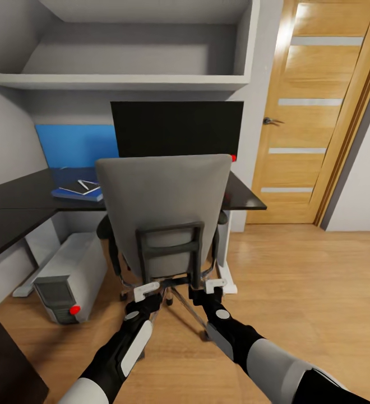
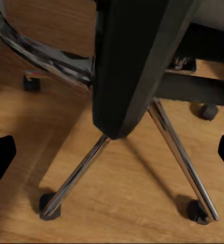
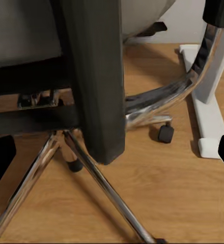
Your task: In the bedroom, organize the workspace by keeping the computer under the desk, ensuring the monitor is on the desk, placing the keyboard on the desk next to the monitor, placing the mouse on the desk next to the keyboard, moving the folder from the swivel chair onto the desk next to the mouse, stacking the notebook on top of the folder with the pen on top of the notebook, and positioning the swivel chair next to the desk.
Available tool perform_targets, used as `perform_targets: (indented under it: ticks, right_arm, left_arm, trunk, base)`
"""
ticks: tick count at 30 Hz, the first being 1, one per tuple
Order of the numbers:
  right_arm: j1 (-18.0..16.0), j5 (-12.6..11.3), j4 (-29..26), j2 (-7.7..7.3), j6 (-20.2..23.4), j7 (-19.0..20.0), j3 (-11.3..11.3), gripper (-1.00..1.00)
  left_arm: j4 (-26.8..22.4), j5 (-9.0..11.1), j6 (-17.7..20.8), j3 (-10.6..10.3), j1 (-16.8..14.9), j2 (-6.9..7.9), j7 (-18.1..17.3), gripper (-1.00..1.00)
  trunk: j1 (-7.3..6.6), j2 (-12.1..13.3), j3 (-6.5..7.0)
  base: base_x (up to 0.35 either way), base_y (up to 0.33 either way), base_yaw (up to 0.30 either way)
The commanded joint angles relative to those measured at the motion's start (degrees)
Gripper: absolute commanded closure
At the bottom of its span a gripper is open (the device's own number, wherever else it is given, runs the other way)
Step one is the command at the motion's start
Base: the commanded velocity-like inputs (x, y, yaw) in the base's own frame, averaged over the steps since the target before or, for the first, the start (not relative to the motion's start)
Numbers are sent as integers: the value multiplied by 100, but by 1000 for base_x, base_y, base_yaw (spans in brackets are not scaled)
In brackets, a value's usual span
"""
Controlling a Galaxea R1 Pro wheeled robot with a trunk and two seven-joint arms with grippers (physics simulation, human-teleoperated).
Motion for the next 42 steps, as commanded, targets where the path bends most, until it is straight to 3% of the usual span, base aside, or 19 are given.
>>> perform_targets:
  ticks: [1,20,31,32,33,34,39,40,42]
  right_arm:
    - [-7,-54,1,-1,-27,-31,49,-100]
    - [-7,-58,16,-2,-27,-31,49,-100]
    - [-7,-70,374,-95,-127,-56,41,-100]
    - [-3,-74,413,-107,-129,-60,40,-100]
    - [1,-88,697,-117,-150,-65,45,-100]
    - [3,-89,805,-117,-202,-62,46,-100]
    - [30,-86,1139,-118,-667,-64,49,-100]
    - [128,-98,1569,-118,-1057,-63,55,-100]
    - [207,-100,1666,-118,-1186,-60,57,-100]
  left_arm:
    - [-9,36,18,-7,-4,4,42,-100]
    - [-7,44,28,154,-6,4,23,-100]
    - [366,52,47,179,-4,55,28,-100]
    - [454,49,41,175,-3,91,35,-100]
    - [978,46,18,169,-3,214,39,-100]
    - [1162,43,12,168,-2,240,36,-100]
    - [1790,37,-5,161,-1,276,49,-100]
    - [2509,36,-58,158,0,278,32,-100]
    - [2827,36,-217,158,-3,277,23,-100]
  trunk:
    - [-5,-3,-6]
    - [-5,-3,-6]
    - [-7,-1,17]
    - [-11,3,38]
    - [-33,43,56]
    - [-55,83,74]
    - [-165,284,164]
    - [-187,324,182]
    - [-231,404,218]
  base:
    - [-332,0,0]
    - [-336,0,0]
    - [-337,0,0]
    - [-337,0,0]
    - [-150,0,0]
    - [-96,0,0]
    - [-41,0,0]
    - [-3,0,0]
    - [-2,0,0]
